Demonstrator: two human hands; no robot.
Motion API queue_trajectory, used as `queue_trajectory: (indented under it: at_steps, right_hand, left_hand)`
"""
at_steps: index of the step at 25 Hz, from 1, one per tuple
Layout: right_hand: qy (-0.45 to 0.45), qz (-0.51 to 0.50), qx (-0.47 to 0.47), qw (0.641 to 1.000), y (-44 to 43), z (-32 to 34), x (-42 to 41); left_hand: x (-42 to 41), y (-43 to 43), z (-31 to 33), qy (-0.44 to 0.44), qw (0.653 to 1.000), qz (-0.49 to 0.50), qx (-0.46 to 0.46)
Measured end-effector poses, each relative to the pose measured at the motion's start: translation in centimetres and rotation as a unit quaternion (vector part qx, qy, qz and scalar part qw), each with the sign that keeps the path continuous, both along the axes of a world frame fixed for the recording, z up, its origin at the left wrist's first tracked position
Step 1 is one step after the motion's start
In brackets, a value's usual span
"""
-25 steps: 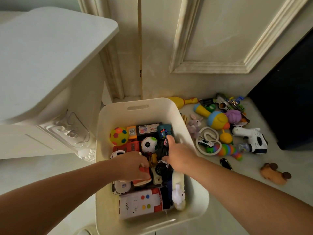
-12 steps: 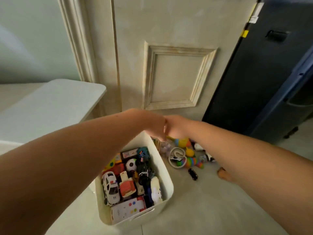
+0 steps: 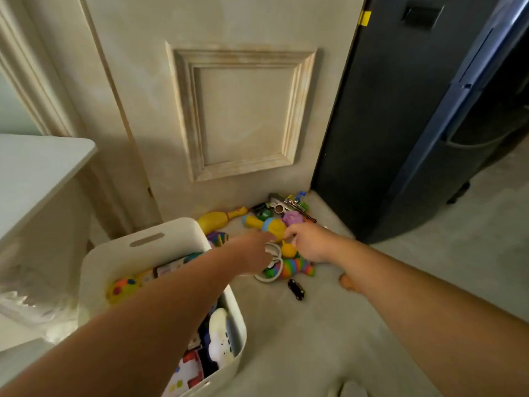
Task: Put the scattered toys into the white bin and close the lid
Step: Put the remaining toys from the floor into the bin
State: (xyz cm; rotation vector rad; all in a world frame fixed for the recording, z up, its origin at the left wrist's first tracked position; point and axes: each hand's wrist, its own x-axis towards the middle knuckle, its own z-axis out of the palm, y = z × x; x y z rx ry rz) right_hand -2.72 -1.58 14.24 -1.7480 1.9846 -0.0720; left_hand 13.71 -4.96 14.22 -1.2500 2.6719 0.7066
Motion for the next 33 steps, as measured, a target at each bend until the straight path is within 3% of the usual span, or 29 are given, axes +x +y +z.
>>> queue_trajectory:
  at_steps: [6,10,17,19,22,23,24,29,33]
  right_hand:
    - [0.029,-0.022,0.190,0.981,-4.3,-14.6,-6.4]
    - [-0.011,-0.044,0.221,0.974,-4.4,-20.7,-6.8]
    - [-0.045,-0.143,0.147,0.978,-1.8,-25.7,-7.6]
    - [-0.134,-0.256,0.104,0.952,-2.1,-25.2,-9.5]
    - [-0.271,-0.440,0.045,0.855,-2.8,-23.6,-11.8]
    - [-0.292,-0.473,0.033,0.831,-2.8,-23.3,-12.3]
    - [-0.283,-0.480,0.020,0.830,-2.8,-23.1,-12.5]
    - [-0.156,-0.281,0.028,0.947,-3.5,-21.7,-12.8]
    - [-0.099,-0.194,0.099,0.971,-5.3,-21.4,-12.8]
  left_hand:
    - [-6.5,-5.9,-12.8,-0.044,0.995,-0.015,0.084]
    - [-9.8,-7.9,-17.9,-0.091,0.985,-0.017,0.147]
    - [-14.1,-8.1,-22.1,-0.115,0.991,0.049,0.049]
    - [-14.6,-7.9,-23.1,-0.143,0.988,0.045,0.037]
    - [-14.9,-7.8,-24.3,-0.166,0.984,0.063,0.031]
    - [-14.9,-7.6,-24.5,-0.175,0.982,0.064,0.030]
    - [-15.0,-7.5,-24.6,-0.187,0.980,0.063,0.026]
    - [-14.4,-7.4,-23.9,-0.188,0.979,0.045,-0.061]
    - [-13.3,-8.0,-21.7,-0.117,0.984,0.137,0.006]
